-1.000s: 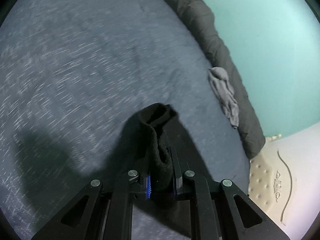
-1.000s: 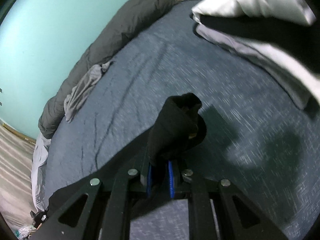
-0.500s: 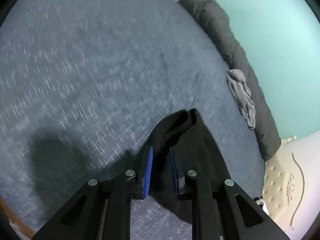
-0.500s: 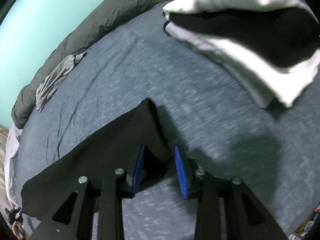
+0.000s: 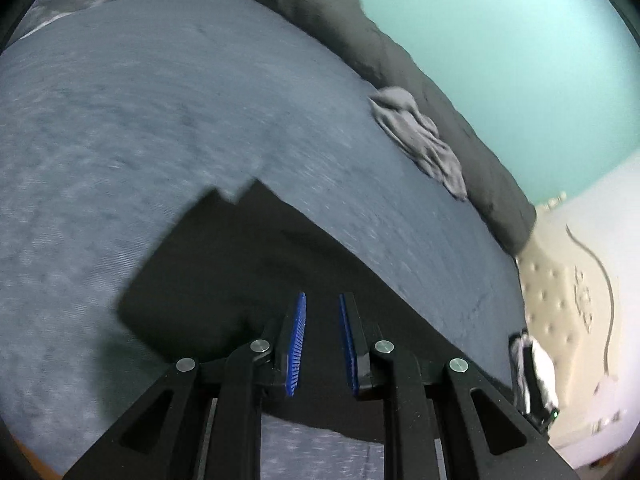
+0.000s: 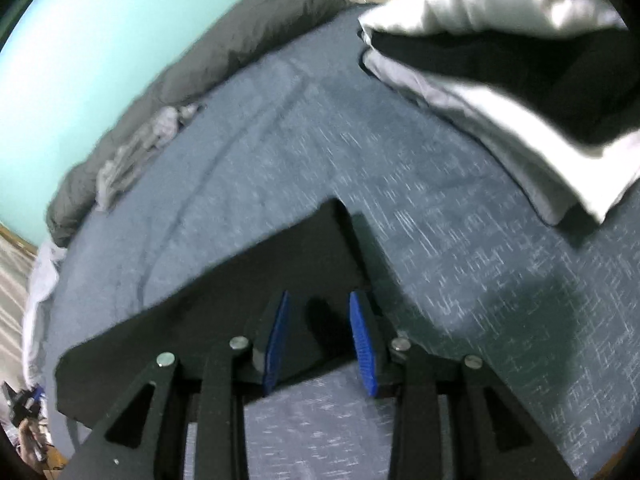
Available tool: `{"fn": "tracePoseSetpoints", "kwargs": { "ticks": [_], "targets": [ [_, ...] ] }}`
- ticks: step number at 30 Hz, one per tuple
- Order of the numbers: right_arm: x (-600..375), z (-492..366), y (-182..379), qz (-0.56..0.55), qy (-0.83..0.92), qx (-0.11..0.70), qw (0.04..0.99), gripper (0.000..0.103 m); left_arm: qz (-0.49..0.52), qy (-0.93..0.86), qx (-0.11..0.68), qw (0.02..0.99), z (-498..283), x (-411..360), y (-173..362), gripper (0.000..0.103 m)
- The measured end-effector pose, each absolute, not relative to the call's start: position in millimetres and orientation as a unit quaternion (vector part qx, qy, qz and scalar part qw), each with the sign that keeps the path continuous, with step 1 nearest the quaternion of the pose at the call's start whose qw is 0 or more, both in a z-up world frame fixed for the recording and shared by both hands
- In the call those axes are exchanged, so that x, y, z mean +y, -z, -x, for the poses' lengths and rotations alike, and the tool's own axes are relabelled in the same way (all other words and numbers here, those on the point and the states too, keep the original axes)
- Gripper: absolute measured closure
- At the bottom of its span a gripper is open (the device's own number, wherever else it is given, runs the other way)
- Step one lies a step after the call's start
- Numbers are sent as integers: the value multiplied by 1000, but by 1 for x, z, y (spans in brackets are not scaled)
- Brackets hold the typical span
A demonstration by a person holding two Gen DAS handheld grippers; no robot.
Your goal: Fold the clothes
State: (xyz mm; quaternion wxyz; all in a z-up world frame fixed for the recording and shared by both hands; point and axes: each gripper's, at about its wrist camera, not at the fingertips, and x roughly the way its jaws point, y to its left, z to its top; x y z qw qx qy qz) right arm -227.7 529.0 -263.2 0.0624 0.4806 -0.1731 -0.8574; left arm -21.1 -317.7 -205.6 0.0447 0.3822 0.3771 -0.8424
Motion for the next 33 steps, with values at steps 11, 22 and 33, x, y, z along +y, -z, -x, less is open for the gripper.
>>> {"fn": "tracePoseSetpoints", "kwargs": {
  "ticks": [11,22,33],
  "targets": [
    [575,207,279,-465,844,-265,27,60,-412,848,332,-10,73,-234,251,84],
    [558,205,289,-465,817,-337,50,45,-398,867,298,-22,62,-195,256,84],
    [525,210,303,-466,812,-344,68,50,-383,876,291,-24,41,-202,259,84]
  ]
}}
